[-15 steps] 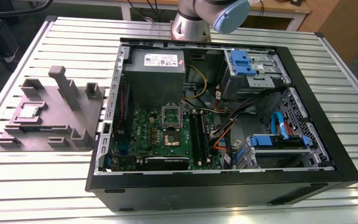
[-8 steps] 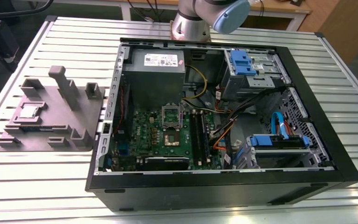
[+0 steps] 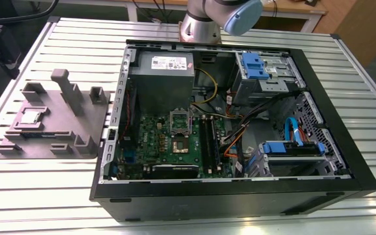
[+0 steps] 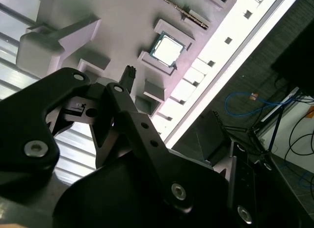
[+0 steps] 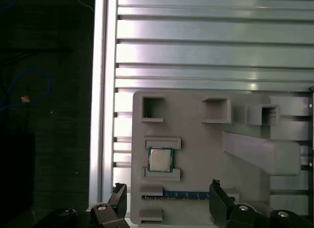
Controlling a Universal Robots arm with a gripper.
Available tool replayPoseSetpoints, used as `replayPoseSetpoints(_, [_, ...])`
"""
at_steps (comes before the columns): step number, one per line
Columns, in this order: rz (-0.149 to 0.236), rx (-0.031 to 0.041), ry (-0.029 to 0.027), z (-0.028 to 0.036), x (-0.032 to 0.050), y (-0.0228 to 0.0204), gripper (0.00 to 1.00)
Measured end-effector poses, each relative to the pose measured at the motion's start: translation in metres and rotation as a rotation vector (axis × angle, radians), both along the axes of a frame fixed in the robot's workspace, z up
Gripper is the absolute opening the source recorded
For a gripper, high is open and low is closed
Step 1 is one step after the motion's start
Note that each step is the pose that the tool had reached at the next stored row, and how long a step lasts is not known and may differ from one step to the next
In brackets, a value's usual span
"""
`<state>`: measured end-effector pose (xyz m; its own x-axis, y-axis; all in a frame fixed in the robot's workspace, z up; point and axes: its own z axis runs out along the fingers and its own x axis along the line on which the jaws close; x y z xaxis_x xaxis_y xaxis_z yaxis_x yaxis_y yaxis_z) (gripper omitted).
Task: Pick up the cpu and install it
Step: 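Pick up the cpu and move it towards the insertion slot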
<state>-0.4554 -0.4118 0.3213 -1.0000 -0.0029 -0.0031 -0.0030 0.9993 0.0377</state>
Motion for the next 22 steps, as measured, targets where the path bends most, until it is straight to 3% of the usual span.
replayPoseSetpoints(11, [-0.003,0.0002,-0.0003,-0.017,0.002,-0.002,0.76])
replayPoseSetpoints(22, [-0.003,0.0001,-0.0002,-0.0198,0.0021,-0.002,0.76])
